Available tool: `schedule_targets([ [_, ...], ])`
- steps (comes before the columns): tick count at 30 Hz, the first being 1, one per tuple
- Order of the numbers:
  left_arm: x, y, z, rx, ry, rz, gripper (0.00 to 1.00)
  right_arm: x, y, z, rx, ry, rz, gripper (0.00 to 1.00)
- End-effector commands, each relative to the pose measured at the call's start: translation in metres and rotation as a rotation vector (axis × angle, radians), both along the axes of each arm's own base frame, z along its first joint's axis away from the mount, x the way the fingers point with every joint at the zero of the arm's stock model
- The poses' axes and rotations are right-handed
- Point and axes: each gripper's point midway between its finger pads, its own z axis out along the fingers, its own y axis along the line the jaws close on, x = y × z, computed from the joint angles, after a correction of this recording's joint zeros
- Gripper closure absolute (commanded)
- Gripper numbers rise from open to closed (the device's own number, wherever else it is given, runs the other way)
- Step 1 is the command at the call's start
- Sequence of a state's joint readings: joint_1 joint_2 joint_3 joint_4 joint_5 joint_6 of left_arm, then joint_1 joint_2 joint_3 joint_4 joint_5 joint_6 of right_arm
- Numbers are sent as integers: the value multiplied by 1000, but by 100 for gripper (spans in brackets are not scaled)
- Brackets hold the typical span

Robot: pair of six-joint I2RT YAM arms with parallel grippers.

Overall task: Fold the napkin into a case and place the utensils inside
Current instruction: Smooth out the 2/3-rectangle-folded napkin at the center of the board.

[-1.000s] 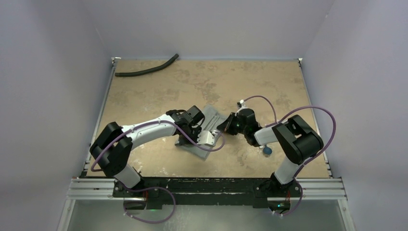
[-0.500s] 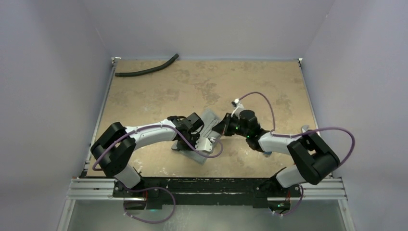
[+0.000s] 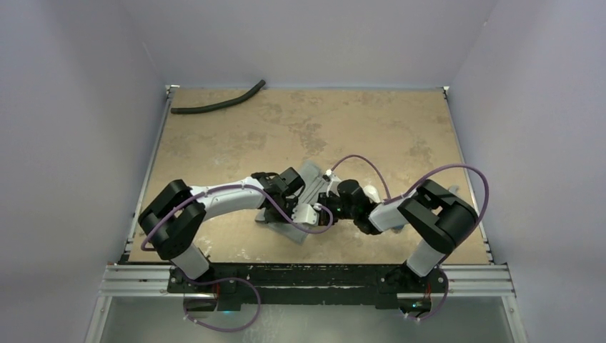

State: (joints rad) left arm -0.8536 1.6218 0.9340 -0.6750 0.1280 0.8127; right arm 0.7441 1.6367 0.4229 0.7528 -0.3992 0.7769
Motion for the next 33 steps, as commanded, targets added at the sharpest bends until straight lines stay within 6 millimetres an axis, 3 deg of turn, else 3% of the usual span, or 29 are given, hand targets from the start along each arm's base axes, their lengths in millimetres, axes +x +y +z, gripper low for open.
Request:
schedule_targets([
  [1, 11, -14, 4, -26, -30, -12, 100, 6, 7, -10, -27, 4, 11, 100],
  [5, 20, -27, 20, -55, -42, 2, 100, -2, -2, -40, -106, 92, -4, 100],
  [9, 29, -41, 41, -91, -54, 13, 100, 1, -6, -52, -151, 129, -41, 100],
  [13, 33, -43, 56, -99, -76, 4, 100, 4, -12, -61, -181, 157, -71, 100],
  [23, -1, 10, 10, 31, -36, -47, 100, 13, -24, -53, -160, 144, -141, 100],
  [33, 0, -24, 26, -56, -4, 19, 100, 18, -20, -60, -159, 145, -146, 100],
])
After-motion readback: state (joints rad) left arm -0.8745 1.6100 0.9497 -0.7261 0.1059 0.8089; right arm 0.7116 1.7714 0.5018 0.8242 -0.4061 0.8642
